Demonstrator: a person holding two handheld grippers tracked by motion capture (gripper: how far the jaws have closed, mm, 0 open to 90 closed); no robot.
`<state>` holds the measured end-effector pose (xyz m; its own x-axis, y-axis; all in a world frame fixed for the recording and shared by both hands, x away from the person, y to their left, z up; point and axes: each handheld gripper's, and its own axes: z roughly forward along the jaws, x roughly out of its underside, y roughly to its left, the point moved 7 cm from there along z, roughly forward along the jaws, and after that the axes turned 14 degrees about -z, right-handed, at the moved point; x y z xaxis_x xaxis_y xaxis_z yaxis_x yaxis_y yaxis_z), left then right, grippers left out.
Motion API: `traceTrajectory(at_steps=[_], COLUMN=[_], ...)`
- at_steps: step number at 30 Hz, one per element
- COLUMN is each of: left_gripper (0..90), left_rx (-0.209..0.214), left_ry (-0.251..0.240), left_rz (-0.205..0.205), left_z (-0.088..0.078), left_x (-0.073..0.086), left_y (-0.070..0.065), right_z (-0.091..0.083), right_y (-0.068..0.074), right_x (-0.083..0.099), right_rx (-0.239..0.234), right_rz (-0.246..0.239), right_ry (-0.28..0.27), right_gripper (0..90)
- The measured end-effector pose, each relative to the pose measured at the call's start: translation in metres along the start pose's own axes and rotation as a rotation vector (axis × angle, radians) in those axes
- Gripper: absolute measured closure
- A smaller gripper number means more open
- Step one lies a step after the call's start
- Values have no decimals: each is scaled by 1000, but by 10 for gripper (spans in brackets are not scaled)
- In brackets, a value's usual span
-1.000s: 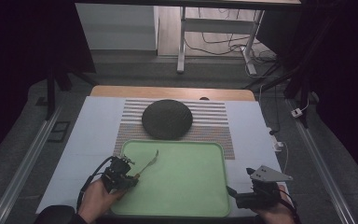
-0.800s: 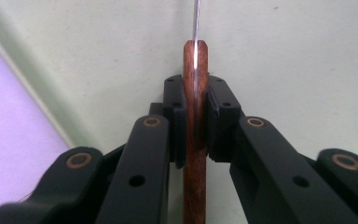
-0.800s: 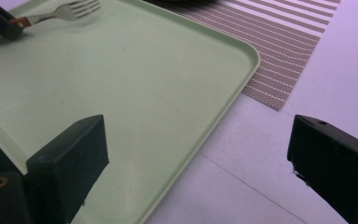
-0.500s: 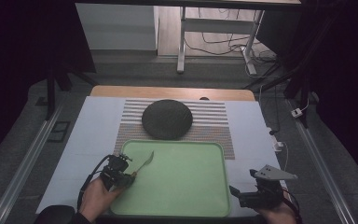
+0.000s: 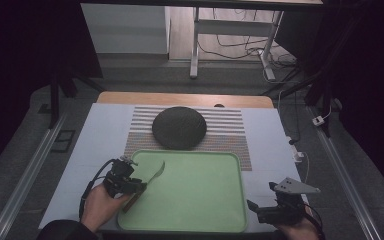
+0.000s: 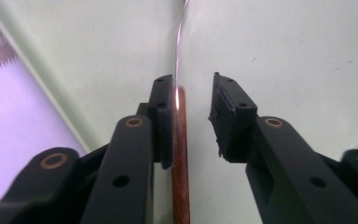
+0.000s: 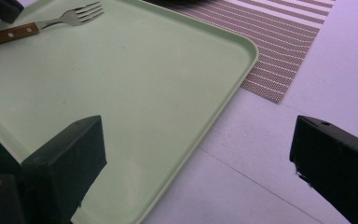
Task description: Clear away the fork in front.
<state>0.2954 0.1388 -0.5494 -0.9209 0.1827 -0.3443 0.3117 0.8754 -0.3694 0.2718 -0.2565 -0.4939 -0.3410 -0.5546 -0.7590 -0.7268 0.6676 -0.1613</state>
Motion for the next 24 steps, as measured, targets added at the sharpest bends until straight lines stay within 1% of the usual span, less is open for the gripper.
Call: traceTrajectory(at_steps=[2, 3, 4, 5, 7, 10, 13, 15, 17, 20, 24], left_gripper=[694, 717, 762, 762, 794, 836, 878, 880, 881, 881, 881], left_rx=[20, 24, 24, 31, 50, 50, 54, 52, 67, 72, 87], left_ry=[-8, -14, -26, -32, -38, -41, -40, -43, -51, -63, -66], left_rz=[23, 36, 50, 59, 68, 98, 119, 131, 142, 159, 169], left_z=[-3, -4, -6, -6, -6, -4, -1, 0, 2, 5, 12], left_x=[-5, -9, -12, -15, -21, -27, -32, -37, -44, -54, -65], left_y=[-1, -2, -2, -3, -4, -4, -4, -3, -3, -2, 0], right_z=[0, 0, -1, -1, -1, -2, -2, -2, -2, -2, -2], right_y=[0, 0, 0, 0, 1, 2, 3, 3, 3, 3, 2], right_x=[0, 0, 1, 1, 1, 1, 2, 2, 2, 2, 2], right_rx=[3, 4, 6, 6, 10, 5, -2, -6, -7, -7, -11], right_rz=[0, 0, -6, -6, -7, -7, -3, 1, 3, 2, 10], right_ry=[2, 2, 6, 6, 6, 12, 13, 12, 11, 14, 16], right_gripper=[36, 35, 35, 35, 34, 29, 24, 23, 23, 23, 23])
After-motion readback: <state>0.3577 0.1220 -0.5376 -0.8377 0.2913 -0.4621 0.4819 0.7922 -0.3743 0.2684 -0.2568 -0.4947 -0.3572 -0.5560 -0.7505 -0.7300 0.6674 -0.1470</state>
